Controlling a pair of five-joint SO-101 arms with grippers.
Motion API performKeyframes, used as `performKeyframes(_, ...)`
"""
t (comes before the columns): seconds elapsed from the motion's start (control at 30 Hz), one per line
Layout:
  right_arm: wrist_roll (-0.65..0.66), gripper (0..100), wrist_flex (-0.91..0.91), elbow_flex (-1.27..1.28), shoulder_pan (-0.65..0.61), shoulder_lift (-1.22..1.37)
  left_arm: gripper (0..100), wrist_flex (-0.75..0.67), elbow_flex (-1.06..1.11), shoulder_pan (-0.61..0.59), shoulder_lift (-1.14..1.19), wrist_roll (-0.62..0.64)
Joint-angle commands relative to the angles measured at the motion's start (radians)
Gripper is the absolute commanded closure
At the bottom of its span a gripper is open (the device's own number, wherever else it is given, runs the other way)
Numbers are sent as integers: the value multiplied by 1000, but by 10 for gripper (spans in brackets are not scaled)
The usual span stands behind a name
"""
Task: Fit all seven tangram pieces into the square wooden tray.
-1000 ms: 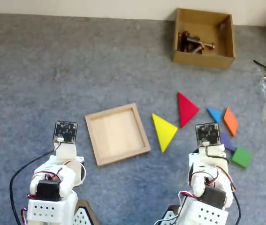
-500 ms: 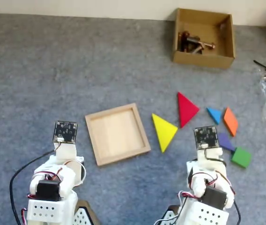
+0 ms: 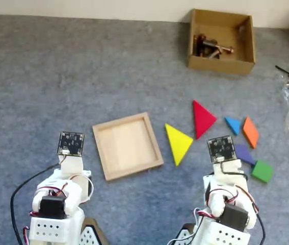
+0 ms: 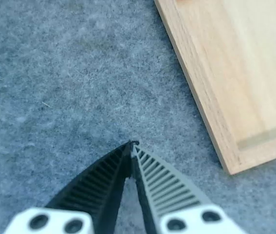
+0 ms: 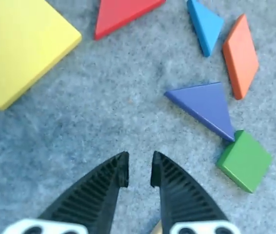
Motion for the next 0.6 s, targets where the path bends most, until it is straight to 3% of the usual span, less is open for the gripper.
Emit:
performKeyframes(0.0,11,910,-2,-58,12,-4,995,-2,19,15,-7,8)
performKeyframes(0.37,8,910,12,-114,12,-2,995,-2,19,15,-7,8)
performKeyframes(0.57,6,910,54,-254,12,171,995,-2,19,15,-7,8)
